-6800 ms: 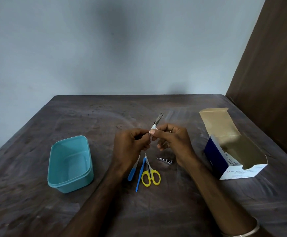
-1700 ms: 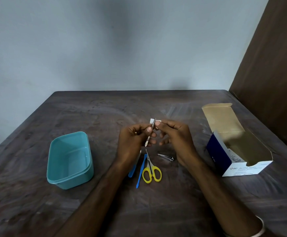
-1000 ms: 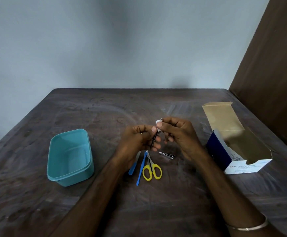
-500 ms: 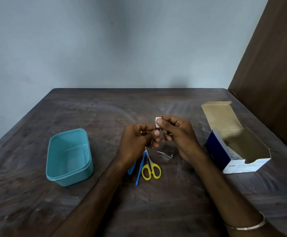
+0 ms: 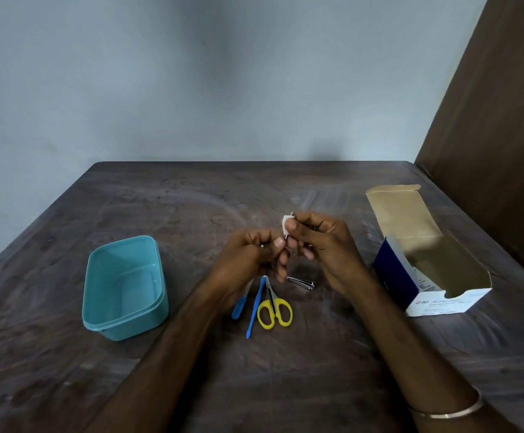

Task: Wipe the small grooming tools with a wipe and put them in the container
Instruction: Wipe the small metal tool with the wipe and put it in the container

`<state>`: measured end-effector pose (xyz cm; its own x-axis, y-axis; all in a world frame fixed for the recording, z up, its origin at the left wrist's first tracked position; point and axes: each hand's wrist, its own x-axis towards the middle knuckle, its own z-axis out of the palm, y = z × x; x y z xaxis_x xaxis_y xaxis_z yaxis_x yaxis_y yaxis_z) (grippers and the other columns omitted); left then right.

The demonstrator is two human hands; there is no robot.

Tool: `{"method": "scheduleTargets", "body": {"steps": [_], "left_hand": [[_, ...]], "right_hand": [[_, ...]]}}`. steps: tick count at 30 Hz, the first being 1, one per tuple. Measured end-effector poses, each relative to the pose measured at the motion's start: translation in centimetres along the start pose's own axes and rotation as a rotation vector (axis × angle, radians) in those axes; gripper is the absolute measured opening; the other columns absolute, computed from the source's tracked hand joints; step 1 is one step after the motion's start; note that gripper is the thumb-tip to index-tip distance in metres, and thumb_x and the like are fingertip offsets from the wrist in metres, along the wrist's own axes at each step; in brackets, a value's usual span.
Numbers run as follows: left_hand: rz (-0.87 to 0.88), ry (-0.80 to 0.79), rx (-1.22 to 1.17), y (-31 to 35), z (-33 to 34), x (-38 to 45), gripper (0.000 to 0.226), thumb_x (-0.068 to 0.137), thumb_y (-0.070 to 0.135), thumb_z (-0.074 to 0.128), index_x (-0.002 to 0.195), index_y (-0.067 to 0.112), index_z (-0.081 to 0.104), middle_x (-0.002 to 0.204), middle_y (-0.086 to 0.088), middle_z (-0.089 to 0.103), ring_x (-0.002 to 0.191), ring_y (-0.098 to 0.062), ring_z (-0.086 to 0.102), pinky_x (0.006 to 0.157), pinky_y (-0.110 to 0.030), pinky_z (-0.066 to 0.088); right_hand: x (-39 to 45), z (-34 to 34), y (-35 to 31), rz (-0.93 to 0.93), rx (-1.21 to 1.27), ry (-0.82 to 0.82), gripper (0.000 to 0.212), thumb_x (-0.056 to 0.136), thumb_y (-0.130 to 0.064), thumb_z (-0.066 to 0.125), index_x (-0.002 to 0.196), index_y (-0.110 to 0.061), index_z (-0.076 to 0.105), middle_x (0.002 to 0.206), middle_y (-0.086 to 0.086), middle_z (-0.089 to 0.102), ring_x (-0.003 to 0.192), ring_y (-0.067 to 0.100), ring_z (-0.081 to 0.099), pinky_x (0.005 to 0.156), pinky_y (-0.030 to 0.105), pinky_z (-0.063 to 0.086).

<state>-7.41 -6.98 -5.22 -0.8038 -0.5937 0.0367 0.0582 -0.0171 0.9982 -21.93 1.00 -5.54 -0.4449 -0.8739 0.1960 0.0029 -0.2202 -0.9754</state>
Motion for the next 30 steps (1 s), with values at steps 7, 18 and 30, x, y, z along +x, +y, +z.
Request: {"method": "scheduleTargets", "body": {"steps": [7,18,30], "left_hand": [[0.126,0.182,0.209,-0.5,0.6,0.3,0.014,0.084,0.011,0.074,0.095,0.004,0.07,0.078,-0.012,0.074,0.069,-0.026,0.073,0.068,-0.035,0.061],[0.249,0.287,0.443,-1.1,1.0,0.4,0.012,0.089,-0.001,0.066,0.092,0.01,0.072,0.073,-0.005,0.073,0.064,-0.016,0.071,0.065,-0.031,0.061],[0.205,0.228,0.367,-1.0,1.1,0.2,0.019,0.095,-0.003,0.055,0.088,0.008,0.069,0.067,-0.006,0.066,0.058,-0.022,0.065,0.059,-0.034,0.057]], "right_hand": [[0.1,0.1,0.1,-0.026,-0.035,0.146,0.006,0.087,-0.016,0.072,0.09,-0.012,0.075,0.052,-0.007,0.058,0.042,0.007,0.04,0.041,0.019,0.034],[0.1,0.2,0.4,0.003,-0.041,0.127,0.011,0.087,-0.018,0.073,0.093,-0.009,0.075,0.054,-0.007,0.058,0.04,0.008,0.04,0.051,0.029,0.043],[0.2,0.1,0.5,0.006,-0.022,0.116,0.012,0.085,-0.017,0.073,0.095,-0.01,0.076,0.059,0.002,0.059,0.042,0.01,0.041,0.046,0.023,0.042]]}}
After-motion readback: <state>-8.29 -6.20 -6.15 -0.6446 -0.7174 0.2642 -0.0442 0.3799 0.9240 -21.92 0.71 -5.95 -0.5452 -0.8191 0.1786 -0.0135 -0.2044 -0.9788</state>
